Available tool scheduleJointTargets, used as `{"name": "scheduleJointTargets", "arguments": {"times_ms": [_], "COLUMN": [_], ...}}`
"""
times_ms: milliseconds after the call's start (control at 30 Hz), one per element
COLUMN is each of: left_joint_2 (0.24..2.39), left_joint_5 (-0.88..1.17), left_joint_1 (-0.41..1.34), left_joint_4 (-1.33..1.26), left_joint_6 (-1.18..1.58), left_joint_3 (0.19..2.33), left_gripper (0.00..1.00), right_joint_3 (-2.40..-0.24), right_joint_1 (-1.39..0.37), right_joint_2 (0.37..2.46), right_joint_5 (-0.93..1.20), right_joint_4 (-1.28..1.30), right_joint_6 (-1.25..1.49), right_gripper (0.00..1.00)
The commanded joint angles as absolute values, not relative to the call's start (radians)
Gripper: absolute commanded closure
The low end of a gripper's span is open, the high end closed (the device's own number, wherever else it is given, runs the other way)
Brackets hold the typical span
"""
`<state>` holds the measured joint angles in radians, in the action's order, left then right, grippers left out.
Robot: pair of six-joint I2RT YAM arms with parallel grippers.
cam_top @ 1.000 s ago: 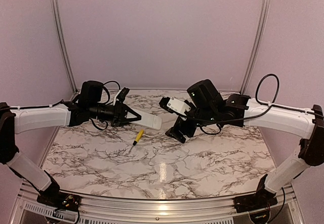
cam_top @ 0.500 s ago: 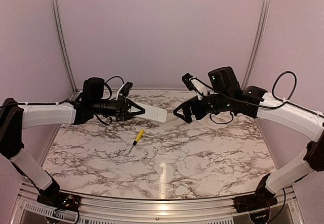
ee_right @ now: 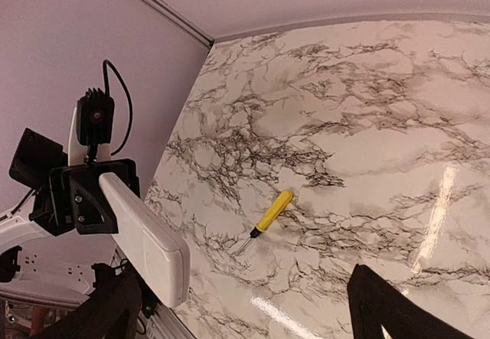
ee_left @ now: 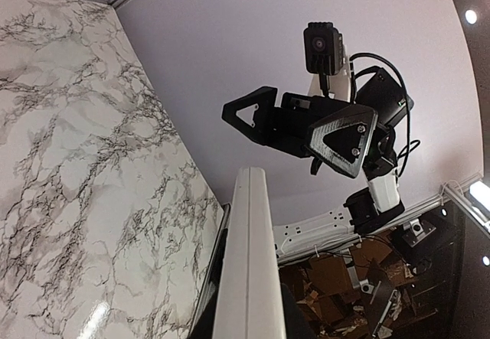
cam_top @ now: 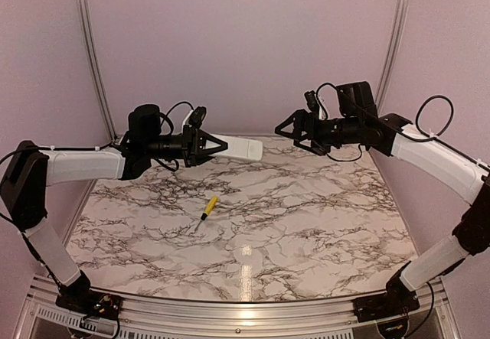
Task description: Unload the batteries from the remote control
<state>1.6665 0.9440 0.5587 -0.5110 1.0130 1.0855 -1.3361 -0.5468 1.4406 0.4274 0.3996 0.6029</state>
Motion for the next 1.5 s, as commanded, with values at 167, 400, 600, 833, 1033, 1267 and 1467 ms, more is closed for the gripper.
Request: {"name": "scheduleJointTargets", "arguments": {"times_ms": [167, 400, 600, 833, 1033, 1267, 1467], "left_joint_2": [1.720, 1.776, 1.831, 1.843, 1.841, 1.844, 1.844], "left_joint_5": [0.923, 0.921, 0.925, 0.917, 0.914, 0.899, 0.893], "left_joint_1": [0.552, 0.552, 0.554, 0.560, 0.566, 0.572, 0.574], "left_joint_4": [-0.629, -0.964, -1.143, -1.138, -1.053, -1.013, -1.002], "left_joint_6": [1.234, 1.503, 1.654, 1.648, 1.589, 1.559, 1.549], "left_joint_3": [1.147, 1.100, 1.085, 1.086, 1.086, 1.095, 1.093], "left_gripper": [1.00, 1.00, 1.00, 1.00, 1.00, 1.00, 1.00], "right_joint_3": [-1.397, -1.417, -1.422, -1.466, -1.508, -1.572, -1.574], "right_joint_1": [-0.541, -0.541, -0.544, -0.567, -0.585, -0.624, -0.637], "right_joint_2": [1.454, 1.484, 1.514, 1.549, 1.583, 1.635, 1.640], "right_joint_5": [0.523, 0.551, 0.584, 0.587, 0.574, 0.578, 0.563], "right_joint_4": [0.351, 0.342, 0.302, 0.308, 0.338, 0.366, 0.365], "right_joint_6": [0.808, 0.880, 0.955, 0.963, 0.948, 0.935, 0.944], "right_gripper": [0.11, 0.16, 0.22, 0.25, 0.30, 0.39, 0.49]}}
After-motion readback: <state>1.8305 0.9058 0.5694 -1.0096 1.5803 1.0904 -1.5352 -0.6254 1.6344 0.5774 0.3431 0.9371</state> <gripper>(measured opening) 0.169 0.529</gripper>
